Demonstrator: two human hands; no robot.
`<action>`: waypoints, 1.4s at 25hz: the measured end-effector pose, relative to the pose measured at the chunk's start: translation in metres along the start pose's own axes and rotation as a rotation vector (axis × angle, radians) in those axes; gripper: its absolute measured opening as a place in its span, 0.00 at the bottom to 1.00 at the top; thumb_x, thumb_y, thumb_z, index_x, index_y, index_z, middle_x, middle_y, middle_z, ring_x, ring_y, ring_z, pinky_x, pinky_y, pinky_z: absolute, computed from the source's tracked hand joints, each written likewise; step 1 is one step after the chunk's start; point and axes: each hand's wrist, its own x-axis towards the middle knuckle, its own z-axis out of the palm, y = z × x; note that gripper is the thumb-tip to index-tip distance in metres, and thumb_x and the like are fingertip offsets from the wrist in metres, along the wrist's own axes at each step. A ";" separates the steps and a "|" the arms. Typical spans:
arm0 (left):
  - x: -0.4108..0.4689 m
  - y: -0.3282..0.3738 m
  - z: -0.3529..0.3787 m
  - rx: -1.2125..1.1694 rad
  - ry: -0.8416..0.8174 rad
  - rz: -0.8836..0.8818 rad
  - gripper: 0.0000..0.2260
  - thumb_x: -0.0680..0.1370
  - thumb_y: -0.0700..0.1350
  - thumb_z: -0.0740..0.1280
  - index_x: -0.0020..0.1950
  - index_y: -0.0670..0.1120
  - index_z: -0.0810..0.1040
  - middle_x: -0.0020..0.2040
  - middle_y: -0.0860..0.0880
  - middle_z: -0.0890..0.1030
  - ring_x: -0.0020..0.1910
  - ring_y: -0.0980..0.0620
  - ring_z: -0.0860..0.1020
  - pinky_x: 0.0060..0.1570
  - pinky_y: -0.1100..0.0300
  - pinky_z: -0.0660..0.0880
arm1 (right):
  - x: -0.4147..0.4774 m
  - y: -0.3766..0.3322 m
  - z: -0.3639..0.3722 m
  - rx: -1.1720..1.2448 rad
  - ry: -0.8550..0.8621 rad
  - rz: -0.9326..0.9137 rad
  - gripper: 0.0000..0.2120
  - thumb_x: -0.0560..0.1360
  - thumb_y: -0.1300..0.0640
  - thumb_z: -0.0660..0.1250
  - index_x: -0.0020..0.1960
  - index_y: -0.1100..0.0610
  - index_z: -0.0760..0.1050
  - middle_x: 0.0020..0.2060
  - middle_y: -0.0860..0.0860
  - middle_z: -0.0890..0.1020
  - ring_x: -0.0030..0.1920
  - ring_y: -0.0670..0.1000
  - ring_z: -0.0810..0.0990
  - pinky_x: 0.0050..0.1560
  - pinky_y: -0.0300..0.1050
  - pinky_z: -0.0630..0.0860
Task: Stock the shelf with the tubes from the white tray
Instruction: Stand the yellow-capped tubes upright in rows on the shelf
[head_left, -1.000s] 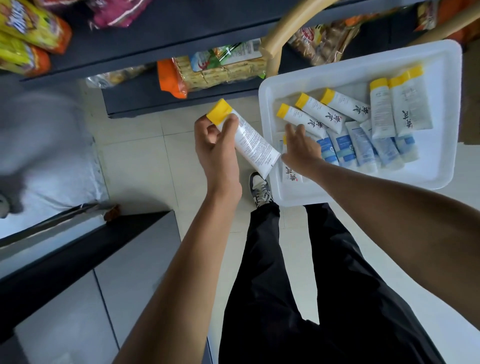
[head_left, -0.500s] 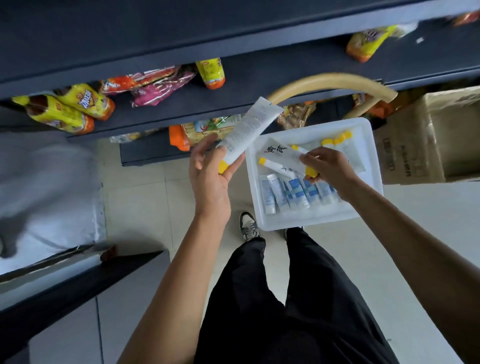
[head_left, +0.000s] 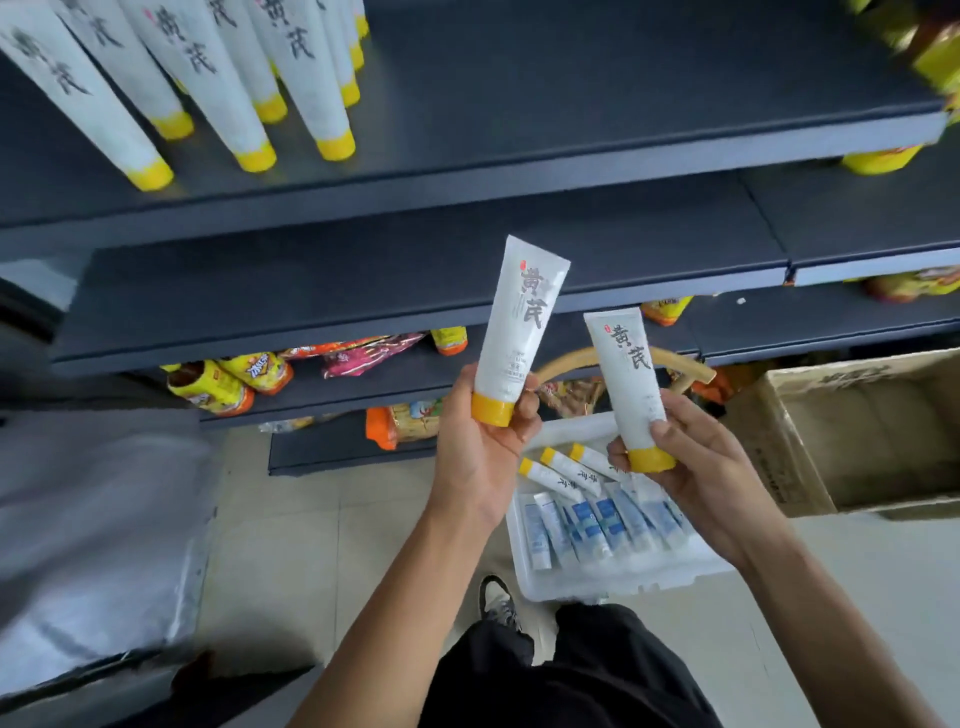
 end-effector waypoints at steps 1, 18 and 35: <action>-0.002 0.004 0.007 0.010 -0.040 0.008 0.19 0.85 0.54 0.57 0.56 0.42 0.83 0.39 0.44 0.78 0.30 0.54 0.70 0.35 0.62 0.69 | -0.004 -0.012 0.005 0.013 -0.002 -0.039 0.19 0.78 0.62 0.62 0.68 0.60 0.74 0.52 0.59 0.83 0.47 0.58 0.85 0.55 0.55 0.83; 0.035 0.054 0.103 0.551 -0.071 0.480 0.18 0.78 0.51 0.67 0.66 0.52 0.80 0.57 0.54 0.85 0.49 0.57 0.77 0.45 0.63 0.71 | 0.070 -0.155 0.036 -0.168 -0.134 -0.478 0.22 0.74 0.56 0.70 0.67 0.49 0.72 0.58 0.51 0.83 0.59 0.52 0.81 0.57 0.49 0.78; 0.276 0.191 0.172 1.166 0.323 0.787 0.12 0.78 0.36 0.63 0.61 0.41 0.69 0.61 0.44 0.76 0.62 0.45 0.72 0.52 0.52 0.77 | 0.180 -0.204 0.061 -0.243 0.007 -0.573 0.21 0.72 0.59 0.71 0.64 0.49 0.75 0.50 0.51 0.84 0.49 0.51 0.82 0.47 0.47 0.81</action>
